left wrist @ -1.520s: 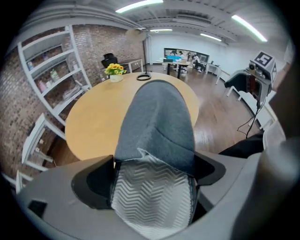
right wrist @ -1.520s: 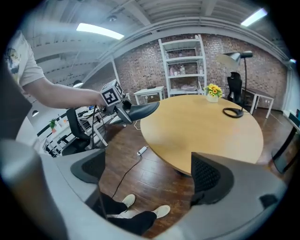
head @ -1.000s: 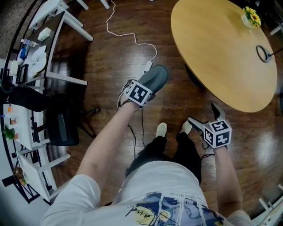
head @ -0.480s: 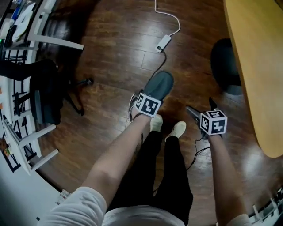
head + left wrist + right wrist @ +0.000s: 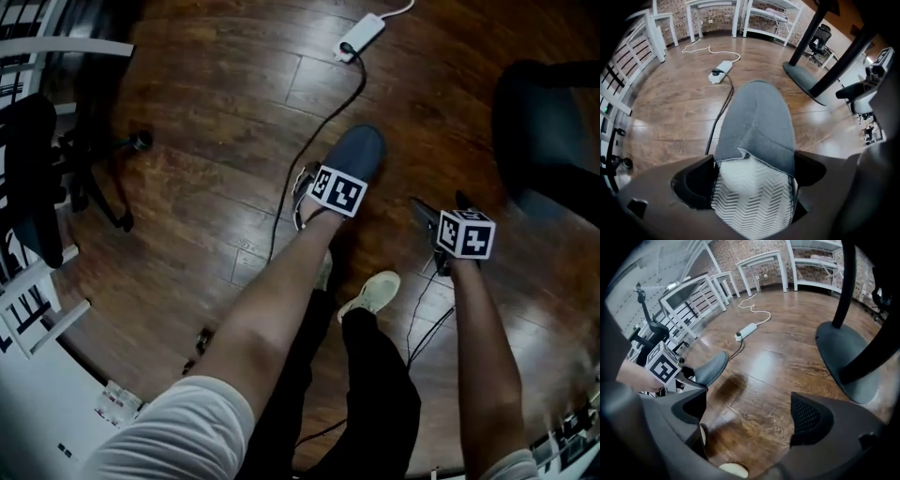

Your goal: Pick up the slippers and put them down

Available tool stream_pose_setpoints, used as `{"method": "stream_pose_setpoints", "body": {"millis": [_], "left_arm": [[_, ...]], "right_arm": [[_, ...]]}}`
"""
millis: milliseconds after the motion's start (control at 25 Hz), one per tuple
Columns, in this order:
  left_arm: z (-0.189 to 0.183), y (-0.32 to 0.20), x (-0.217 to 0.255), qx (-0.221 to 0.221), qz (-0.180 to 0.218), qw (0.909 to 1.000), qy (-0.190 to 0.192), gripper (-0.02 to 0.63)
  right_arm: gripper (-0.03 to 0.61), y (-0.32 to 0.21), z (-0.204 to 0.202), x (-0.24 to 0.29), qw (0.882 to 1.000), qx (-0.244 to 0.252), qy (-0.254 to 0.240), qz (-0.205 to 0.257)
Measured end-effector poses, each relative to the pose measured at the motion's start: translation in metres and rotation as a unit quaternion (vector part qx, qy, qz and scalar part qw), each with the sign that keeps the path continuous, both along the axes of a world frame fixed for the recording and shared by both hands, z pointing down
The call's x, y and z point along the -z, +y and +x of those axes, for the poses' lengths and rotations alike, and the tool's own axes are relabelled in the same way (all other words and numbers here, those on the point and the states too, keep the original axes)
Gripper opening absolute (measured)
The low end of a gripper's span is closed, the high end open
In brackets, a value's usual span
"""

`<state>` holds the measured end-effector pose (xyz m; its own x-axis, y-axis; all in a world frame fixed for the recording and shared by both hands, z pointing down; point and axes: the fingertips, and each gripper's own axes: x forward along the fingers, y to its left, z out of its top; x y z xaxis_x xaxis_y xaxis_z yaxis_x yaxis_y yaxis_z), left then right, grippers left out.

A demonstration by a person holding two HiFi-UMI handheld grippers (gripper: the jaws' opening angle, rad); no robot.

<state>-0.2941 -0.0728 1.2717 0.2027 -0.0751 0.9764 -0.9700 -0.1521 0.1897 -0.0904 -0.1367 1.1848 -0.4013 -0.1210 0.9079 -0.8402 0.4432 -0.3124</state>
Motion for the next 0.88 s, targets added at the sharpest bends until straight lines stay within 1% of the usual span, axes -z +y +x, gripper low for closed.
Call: {"method": "stream_pose_setpoints", "body": {"millis": [120,200,280,400,480,560,640,720,800,880], "left_arm": [[-0.005,-0.003,-0.056,0.035,-0.006,0.9994,-0.002,0.505],[-0.005,-0.007,-0.083,0.046,-0.007,0.9989,-0.005,0.506],[-0.005,-0.011,-0.102,0.048,-0.003,0.9988,-0.009,0.508],[-0.005,-0.008,-0.119,0.050,-0.003,0.9987,-0.009,0.512],[-0.001,-0.004,-0.119,0.044,-0.010,0.9990,0.000,0.525],[0.002,-0.004,-0.110,0.028,-0.014,0.9995,0.009,0.565],[0.005,-0.004,-0.098,0.021,-0.017,0.9994,0.023,0.571],[0.006,-0.005,-0.088,0.025,-0.018,0.9990,0.033,0.575],[0.005,-0.007,-0.069,0.024,-0.014,0.9990,0.034,0.575],[0.007,-0.001,-0.037,0.020,-0.008,0.9991,0.036,0.575]], "right_arm": [[0.574,-0.005,-0.005,-0.056,1.000,0.003,0.003,-0.001],[0.573,-0.014,-0.004,-0.084,1.000,-0.003,0.007,0.003],[0.572,-0.021,-0.005,-0.103,1.000,-0.017,0.006,0.001],[0.572,-0.016,-0.009,-0.119,1.000,-0.009,0.001,-0.007],[0.572,-0.011,-0.010,-0.118,1.000,-0.002,0.001,-0.014],[0.572,-0.010,-0.011,-0.107,1.000,-0.002,0.004,-0.020],[0.572,-0.009,-0.012,-0.096,1.000,0.000,0.005,-0.027],[0.572,-0.010,-0.015,-0.087,1.000,0.006,0.002,-0.028],[0.572,-0.012,-0.017,-0.072,1.000,0.006,0.000,-0.026],[0.572,-0.007,-0.017,-0.047,1.000,-0.004,-0.001,-0.027]]}}
